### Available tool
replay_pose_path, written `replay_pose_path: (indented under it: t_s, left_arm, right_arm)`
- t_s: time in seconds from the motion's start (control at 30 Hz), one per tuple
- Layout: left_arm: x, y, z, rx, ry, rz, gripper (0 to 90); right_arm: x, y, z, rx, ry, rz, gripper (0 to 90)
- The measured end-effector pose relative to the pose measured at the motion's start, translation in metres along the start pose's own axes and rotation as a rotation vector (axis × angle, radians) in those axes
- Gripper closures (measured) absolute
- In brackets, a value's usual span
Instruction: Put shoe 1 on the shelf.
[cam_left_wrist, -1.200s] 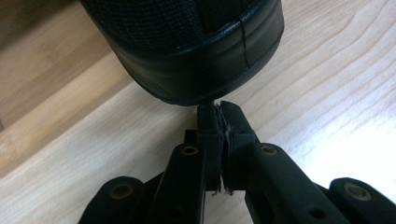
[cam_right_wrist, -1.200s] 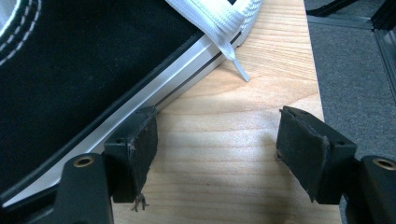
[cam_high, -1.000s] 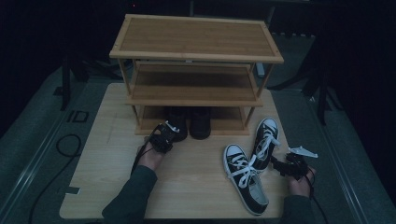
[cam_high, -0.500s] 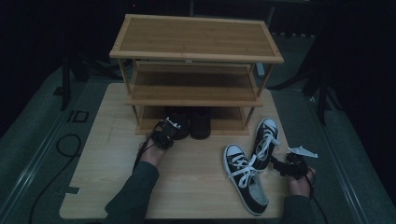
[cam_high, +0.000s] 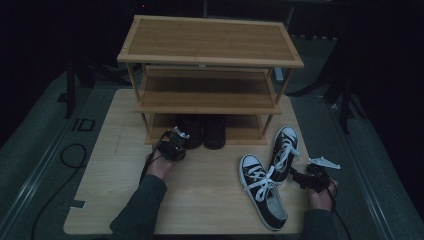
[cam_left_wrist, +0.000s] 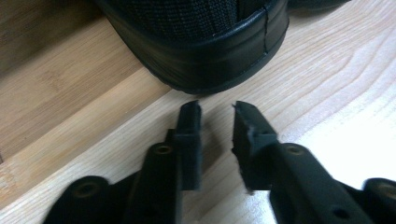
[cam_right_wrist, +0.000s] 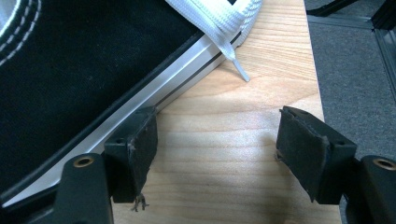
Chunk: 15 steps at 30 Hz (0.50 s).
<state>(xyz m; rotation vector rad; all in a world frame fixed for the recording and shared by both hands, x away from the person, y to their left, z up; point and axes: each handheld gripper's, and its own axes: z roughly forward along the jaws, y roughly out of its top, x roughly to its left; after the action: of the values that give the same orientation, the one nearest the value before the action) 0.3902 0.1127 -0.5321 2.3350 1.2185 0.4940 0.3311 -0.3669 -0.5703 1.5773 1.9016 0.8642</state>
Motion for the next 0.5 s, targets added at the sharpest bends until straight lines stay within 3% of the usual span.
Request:
replay_pose_path:
  t_s: [0.2, 0.4, 0.5]
  left_arm:
    - [0.007, -0.012, -0.006, -0.057, -0.033, -0.033, 62.8]
    - [0.014, -0.026, -0.009, -0.070, -0.029, -0.059, 58.7]
    - [0.018, -0.032, -0.009, -0.077, -0.042, -0.075, 58.8]
  right_arm:
    - [0.000, 0.000, 0.000, -0.001, -0.001, 0.001, 28.9]
    - [0.000, 0.000, 0.000, -0.001, -0.003, 0.001, 28.3]
    - [0.000, 0.000, 0.001, 0.007, -0.018, 0.015, 23.1]
